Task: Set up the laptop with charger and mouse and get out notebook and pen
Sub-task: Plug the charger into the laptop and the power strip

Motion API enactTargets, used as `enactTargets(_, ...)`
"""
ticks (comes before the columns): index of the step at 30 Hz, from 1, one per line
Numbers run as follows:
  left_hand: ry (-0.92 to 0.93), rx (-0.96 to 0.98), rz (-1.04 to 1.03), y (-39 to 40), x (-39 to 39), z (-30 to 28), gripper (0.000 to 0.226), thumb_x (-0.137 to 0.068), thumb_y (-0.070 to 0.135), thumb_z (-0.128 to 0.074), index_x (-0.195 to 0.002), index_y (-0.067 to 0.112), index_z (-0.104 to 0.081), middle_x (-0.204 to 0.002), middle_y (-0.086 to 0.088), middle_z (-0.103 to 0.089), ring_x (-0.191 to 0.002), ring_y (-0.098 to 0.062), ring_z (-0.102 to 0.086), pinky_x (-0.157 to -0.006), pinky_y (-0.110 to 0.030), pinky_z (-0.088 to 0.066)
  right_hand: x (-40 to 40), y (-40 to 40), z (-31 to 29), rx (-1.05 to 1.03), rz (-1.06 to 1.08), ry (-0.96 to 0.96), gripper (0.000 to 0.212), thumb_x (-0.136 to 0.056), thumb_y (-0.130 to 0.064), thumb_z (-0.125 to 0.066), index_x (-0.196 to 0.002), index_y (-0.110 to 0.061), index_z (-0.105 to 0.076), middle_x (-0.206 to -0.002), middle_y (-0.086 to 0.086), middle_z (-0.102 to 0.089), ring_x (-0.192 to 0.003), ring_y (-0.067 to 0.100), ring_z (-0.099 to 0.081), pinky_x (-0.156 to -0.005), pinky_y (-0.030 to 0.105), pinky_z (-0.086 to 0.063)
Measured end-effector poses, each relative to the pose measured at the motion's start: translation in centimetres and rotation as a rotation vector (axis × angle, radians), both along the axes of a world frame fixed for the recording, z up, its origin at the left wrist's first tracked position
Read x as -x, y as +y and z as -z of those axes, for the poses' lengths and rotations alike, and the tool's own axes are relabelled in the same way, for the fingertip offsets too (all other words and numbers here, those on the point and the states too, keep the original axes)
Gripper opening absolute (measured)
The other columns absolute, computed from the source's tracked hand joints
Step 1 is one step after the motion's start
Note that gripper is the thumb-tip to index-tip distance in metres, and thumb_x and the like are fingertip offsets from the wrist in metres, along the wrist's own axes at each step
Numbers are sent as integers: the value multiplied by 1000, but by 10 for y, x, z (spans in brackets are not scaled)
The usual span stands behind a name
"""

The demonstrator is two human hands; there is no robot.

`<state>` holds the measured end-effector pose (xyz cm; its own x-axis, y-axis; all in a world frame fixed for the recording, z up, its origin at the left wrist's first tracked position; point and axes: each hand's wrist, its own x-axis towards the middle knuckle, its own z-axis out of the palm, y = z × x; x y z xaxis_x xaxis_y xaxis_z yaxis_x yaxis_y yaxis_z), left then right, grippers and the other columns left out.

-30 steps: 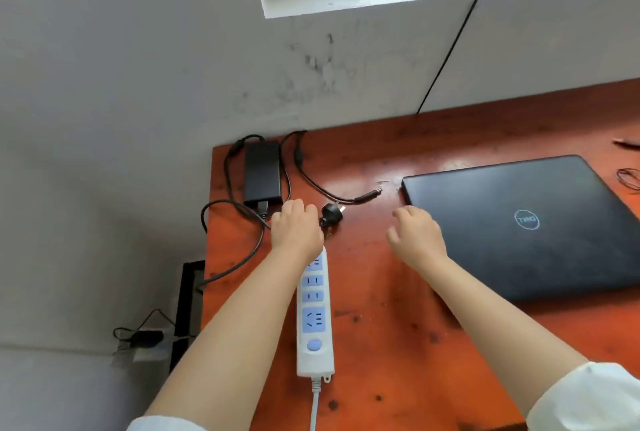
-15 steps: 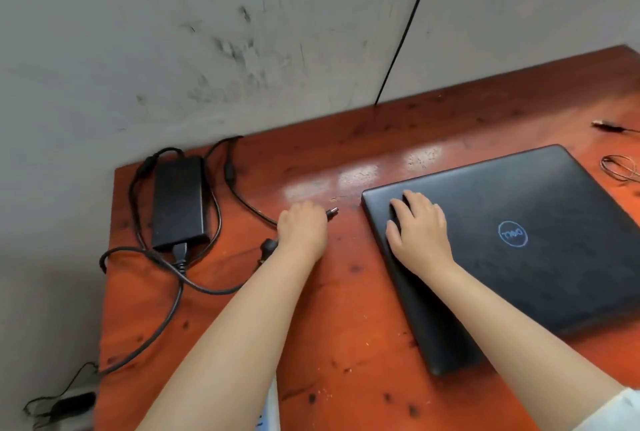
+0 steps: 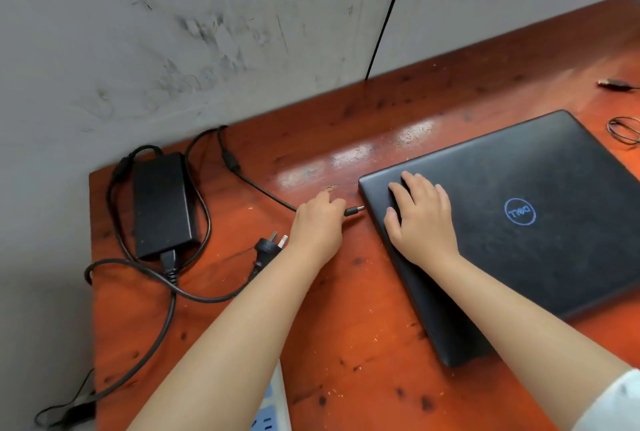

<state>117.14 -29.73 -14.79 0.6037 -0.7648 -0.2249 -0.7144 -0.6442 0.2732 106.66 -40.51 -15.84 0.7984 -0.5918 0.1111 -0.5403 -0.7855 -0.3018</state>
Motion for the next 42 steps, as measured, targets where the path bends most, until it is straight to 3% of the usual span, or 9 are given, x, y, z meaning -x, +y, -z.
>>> enactTargets(7, 66, 107, -102, -9, -7, 10, 19, -93, 12, -47, -103, 0, -58, -110, -20, -56, -103, -37, -53, -82, -40, -42, 0, -2, 5, 35, -3, -17, 38, -71, -12, -56, -102, 7, -65, -116, 30, -63, -111, 45, -58, -92, 64, -41)
enactTargets(19, 24, 97, -23, -8, -11, 16, 20, -93, 12, -45, -101, 2, -61, -107, -16, -62, -103, -33, -53, -82, -37, -41, 0, -3, 6, 37, 6, -15, 41, -73, -15, -53, -107, 6, -64, -120, 28, -61, -115, 44, -55, -96, 61, -39)
enactTargets(30, 58, 166, -60, -11, -7, 14, 21, -91, 11, -48, -104, 4, -63, -105, -14, -62, -104, -29, -52, -81, -32, -37, -1, -3, 5, 81, 12, -31, 37, -67, -14, -58, -98, 4, -67, -110, 27, -67, -105, 43, -62, -86, 62, -46)
enactTargets(38, 72, 221, -36, -16, -15, 12, 19, -85, 8, -59, -101, 7, -71, -99, -15, -71, -99, -32, -59, -79, -35, -44, -1, -2, 6, 69, 14, -15, 38, -69, -15, -57, -101, 4, -66, -114, 27, -65, -109, 43, -60, -90, 62, -44)
enactTargets(42, 120, 268, -48, -16, -18, 11, 20, -83, 5, -62, -100, 6, -72, -103, -15, -73, -102, -30, -62, -87, -33, -46, -1, -3, 7, 77, 7, -20, 38, -69, -15, -58, -101, 4, -66, -114, 27, -66, -109, 43, -60, -90, 63, -44)
